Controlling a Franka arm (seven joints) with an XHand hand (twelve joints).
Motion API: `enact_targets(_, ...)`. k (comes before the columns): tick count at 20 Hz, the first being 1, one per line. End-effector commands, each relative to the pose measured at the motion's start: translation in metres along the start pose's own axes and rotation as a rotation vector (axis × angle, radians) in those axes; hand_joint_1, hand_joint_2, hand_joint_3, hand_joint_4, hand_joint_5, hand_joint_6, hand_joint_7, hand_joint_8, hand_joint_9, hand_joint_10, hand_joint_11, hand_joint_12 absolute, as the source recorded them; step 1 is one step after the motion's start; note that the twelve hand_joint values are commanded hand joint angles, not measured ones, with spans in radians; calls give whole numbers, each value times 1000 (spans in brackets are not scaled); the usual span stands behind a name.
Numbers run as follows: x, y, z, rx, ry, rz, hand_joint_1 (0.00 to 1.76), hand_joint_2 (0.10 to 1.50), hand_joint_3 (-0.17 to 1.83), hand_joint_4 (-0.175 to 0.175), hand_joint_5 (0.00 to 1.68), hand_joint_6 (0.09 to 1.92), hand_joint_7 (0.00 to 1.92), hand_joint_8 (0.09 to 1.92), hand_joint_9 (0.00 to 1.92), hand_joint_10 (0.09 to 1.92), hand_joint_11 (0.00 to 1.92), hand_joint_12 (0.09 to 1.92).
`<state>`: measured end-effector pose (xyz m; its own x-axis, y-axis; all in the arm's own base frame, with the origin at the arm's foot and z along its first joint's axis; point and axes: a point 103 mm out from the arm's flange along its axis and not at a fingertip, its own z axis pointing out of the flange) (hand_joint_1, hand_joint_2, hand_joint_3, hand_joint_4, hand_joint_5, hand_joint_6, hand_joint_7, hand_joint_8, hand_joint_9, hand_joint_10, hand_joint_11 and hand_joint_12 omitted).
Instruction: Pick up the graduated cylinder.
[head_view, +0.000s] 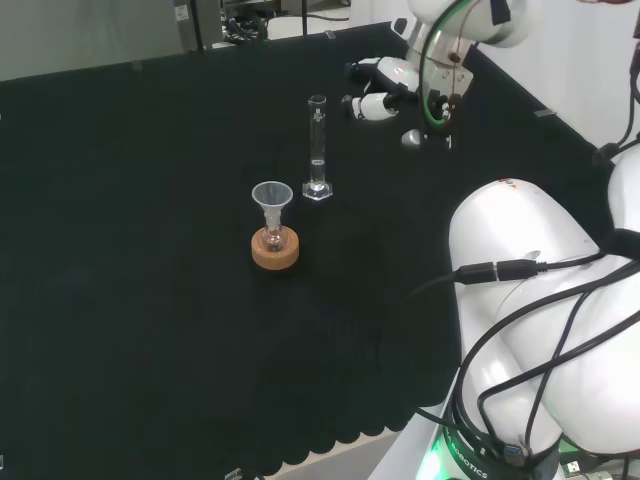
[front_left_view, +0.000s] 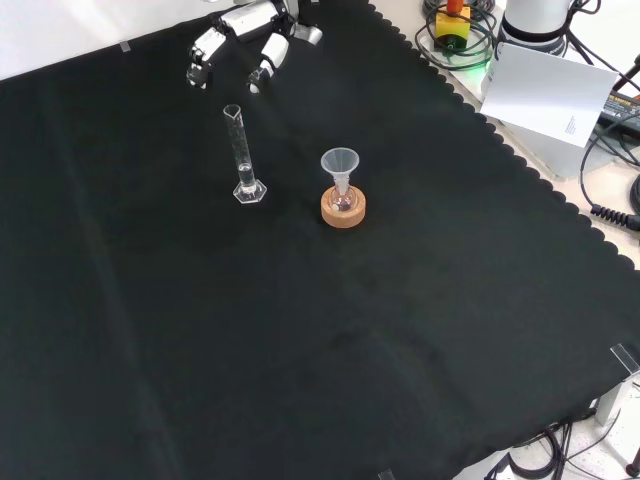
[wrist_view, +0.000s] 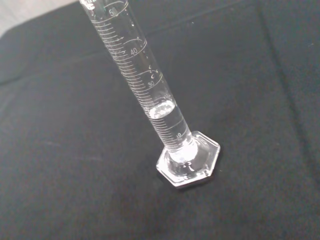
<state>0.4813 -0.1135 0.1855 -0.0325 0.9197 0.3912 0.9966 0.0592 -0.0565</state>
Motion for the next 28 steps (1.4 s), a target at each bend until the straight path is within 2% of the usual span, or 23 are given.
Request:
enact_targets(1,-33,-3,39,-46,225,-73,650,1089,-175,-22,409,87,278,627,522,603,253,1356)
enact_targets(10,-35,5,87,-74,421,-138,722,1075,-175,-17,427,87,250,600,499,583,241,1349)
enact_targets(15,-33,5,101,-94,447,-174,746,1071,-175,-16,427,87,271,602,515,584,247,1348)
enact_targets(22,-27,8,115,-70,469,-215,784,1059,-175,-15,422,87,280,581,524,564,258,1321)
enact_targets(26,-19,13,122,-98,514,-233,807,1051,-175,-13,418,87,287,581,527,563,259,1319)
enact_targets(28,-14,17,125,-99,515,-247,822,1047,-175,-13,418,87,308,586,538,565,261,1319)
